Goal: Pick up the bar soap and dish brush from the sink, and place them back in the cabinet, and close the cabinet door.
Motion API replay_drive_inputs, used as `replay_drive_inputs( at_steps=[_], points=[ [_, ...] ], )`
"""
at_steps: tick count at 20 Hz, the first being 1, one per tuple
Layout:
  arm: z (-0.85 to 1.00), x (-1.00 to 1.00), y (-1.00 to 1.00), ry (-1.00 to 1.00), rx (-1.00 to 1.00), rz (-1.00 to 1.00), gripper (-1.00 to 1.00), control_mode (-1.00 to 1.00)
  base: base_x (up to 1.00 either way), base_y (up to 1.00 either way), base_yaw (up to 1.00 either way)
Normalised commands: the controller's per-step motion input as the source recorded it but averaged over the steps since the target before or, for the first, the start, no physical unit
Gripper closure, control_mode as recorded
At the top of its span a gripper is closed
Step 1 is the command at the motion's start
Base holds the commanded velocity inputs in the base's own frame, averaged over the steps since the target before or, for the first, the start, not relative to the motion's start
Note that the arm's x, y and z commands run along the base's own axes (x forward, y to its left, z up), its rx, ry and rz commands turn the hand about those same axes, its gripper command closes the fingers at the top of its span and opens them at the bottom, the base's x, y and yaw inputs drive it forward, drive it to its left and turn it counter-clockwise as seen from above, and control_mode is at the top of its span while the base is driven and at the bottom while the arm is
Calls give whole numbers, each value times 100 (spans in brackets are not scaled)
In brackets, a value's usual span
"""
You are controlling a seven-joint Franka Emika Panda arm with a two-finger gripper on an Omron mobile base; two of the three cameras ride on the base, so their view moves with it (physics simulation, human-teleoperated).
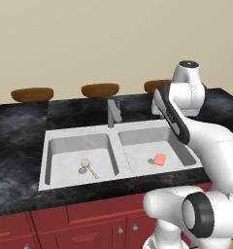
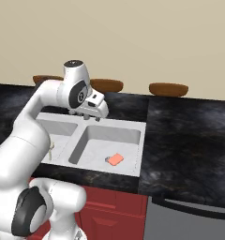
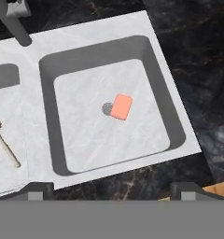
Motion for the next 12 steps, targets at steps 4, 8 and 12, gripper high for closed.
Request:
replay_drive_inputs(
  at_steps=[4, 8, 12],
  points=[
    [-36, 39, -21, 3, 0, 0, -100, -100, 0, 0, 0],
    [-36, 39, -21, 5, 2, 0, -100, -100, 0, 0, 0],
    [-34, 31, -22, 6, 2, 0, -100, -100, 0, 0, 0]
  ],
)
